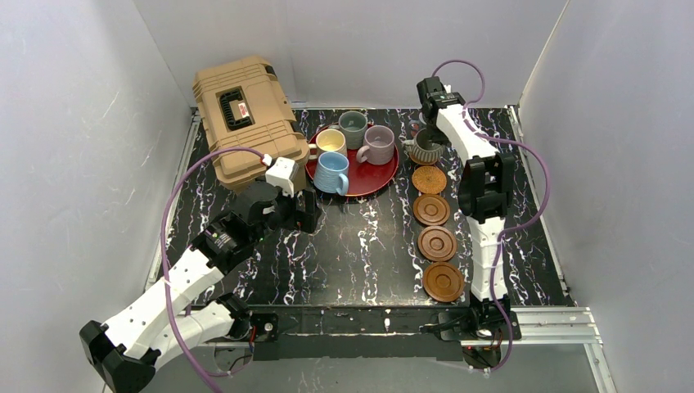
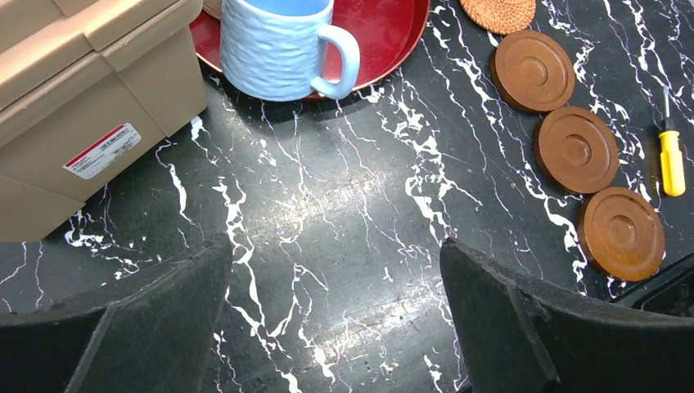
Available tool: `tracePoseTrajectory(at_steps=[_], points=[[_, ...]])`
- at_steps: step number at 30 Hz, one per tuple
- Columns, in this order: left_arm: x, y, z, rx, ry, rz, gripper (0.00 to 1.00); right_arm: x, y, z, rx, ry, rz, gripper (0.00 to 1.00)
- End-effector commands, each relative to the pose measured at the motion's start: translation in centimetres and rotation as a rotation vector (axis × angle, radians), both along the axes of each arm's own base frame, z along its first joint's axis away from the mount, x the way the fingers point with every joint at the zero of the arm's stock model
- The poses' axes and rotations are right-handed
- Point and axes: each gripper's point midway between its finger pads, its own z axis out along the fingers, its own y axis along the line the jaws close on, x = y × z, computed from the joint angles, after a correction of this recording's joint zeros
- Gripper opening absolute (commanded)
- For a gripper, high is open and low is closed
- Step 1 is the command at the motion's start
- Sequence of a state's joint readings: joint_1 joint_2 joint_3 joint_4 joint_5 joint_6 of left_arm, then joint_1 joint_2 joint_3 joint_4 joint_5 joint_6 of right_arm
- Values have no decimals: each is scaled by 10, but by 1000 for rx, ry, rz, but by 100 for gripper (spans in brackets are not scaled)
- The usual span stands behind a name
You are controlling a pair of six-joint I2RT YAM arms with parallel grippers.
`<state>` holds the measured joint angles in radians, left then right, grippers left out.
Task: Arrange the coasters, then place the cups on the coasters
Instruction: Place the cup on the coaster.
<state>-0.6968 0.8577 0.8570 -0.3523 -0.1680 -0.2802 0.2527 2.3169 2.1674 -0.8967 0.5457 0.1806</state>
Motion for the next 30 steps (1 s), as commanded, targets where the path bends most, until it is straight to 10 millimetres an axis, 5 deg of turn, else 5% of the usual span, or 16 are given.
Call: tracePoseTrajectory(at_steps=[1,14,30], points=[[-1,1,-4,11,12,-4,96,18,1,21,21,-89,-25,1],[-1,1,-4,13,15,-7,96,18,-2,1,53,-54,-51,1],[-1,1,-4,15,18,-7,96,18,-10,1,57,-49,-73,7]])
